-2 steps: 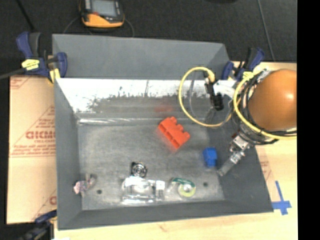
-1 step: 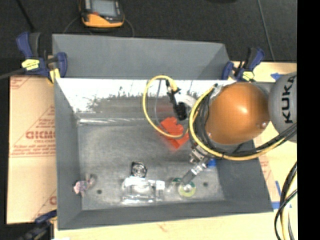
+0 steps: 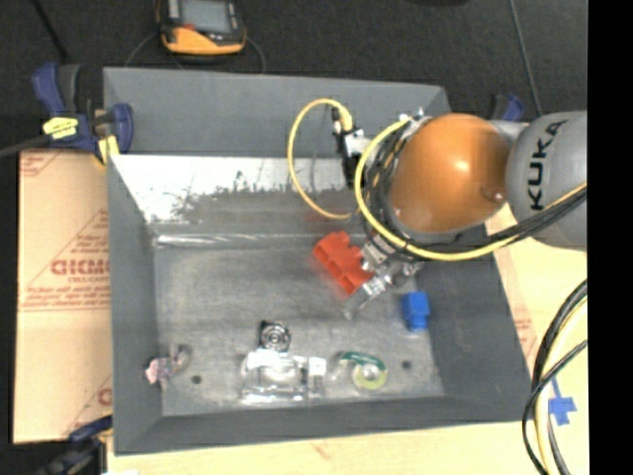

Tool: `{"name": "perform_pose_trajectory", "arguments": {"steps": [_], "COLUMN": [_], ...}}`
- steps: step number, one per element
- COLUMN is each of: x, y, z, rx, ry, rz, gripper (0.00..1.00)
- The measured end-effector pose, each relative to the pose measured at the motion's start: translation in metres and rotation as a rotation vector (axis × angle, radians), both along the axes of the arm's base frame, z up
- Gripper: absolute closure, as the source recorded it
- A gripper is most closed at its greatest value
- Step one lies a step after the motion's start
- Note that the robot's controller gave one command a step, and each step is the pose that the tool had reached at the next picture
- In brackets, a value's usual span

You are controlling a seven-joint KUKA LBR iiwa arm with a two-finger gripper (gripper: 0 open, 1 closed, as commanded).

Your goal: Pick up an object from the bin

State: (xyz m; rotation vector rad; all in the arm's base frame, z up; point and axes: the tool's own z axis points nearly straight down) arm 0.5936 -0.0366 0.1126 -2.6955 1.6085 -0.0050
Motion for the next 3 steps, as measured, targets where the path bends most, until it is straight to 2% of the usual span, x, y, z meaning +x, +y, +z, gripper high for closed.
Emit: {"name": "perform_pose_trajectory", "arguments": {"steps": [1,2,3], "x": [-0.008,0.024,-0.010], "y": [-0.064,-0.083,-0.086], "z": [-0.009,-0.034,-0.031], "rx": [-0.003,0.008,0.010], "ry": [0.003,-0.003,-0.012], "rz": [0.386,0.419,0.460], "gripper": [0.00,0.00,0.00]}}
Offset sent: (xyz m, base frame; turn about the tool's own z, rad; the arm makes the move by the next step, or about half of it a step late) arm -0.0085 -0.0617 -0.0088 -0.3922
